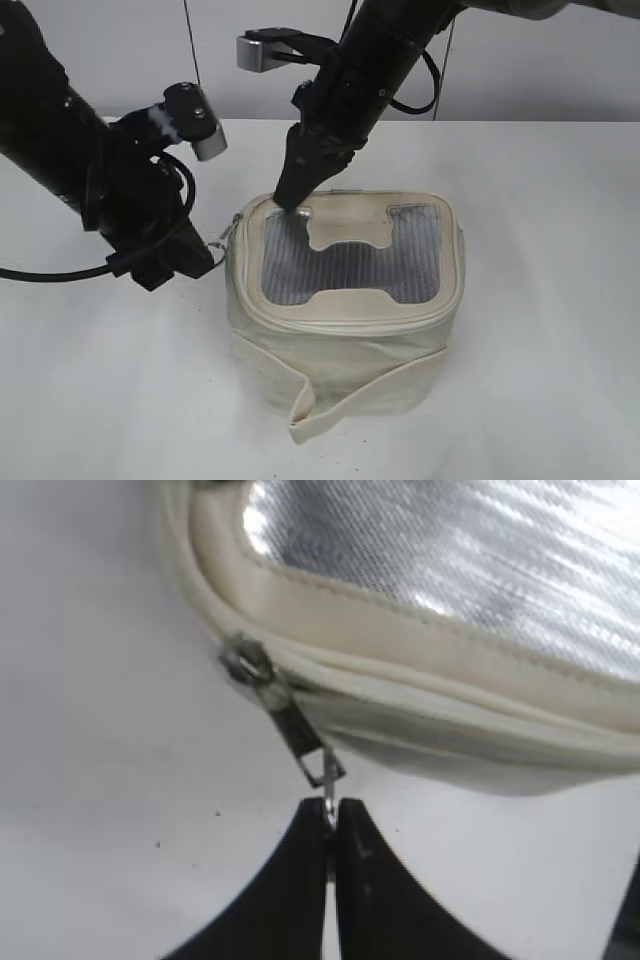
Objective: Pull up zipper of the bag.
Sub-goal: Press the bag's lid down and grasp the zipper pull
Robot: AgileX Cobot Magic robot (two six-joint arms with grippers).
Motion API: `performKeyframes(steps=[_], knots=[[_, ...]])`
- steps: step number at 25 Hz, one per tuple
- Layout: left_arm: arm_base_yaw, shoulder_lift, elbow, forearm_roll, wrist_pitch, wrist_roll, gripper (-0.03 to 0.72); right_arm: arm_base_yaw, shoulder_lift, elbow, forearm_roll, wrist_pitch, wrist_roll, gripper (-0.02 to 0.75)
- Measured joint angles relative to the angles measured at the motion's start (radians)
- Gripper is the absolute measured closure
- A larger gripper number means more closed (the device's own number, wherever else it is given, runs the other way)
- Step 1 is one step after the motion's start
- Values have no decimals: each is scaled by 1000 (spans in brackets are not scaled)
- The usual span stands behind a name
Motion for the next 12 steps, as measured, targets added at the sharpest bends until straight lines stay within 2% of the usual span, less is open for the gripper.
performKeyframes(steps=[12], knots=[[-11, -60, 2, -10, 227, -155, 691, 2, -1, 0, -17, 0, 33, 691]])
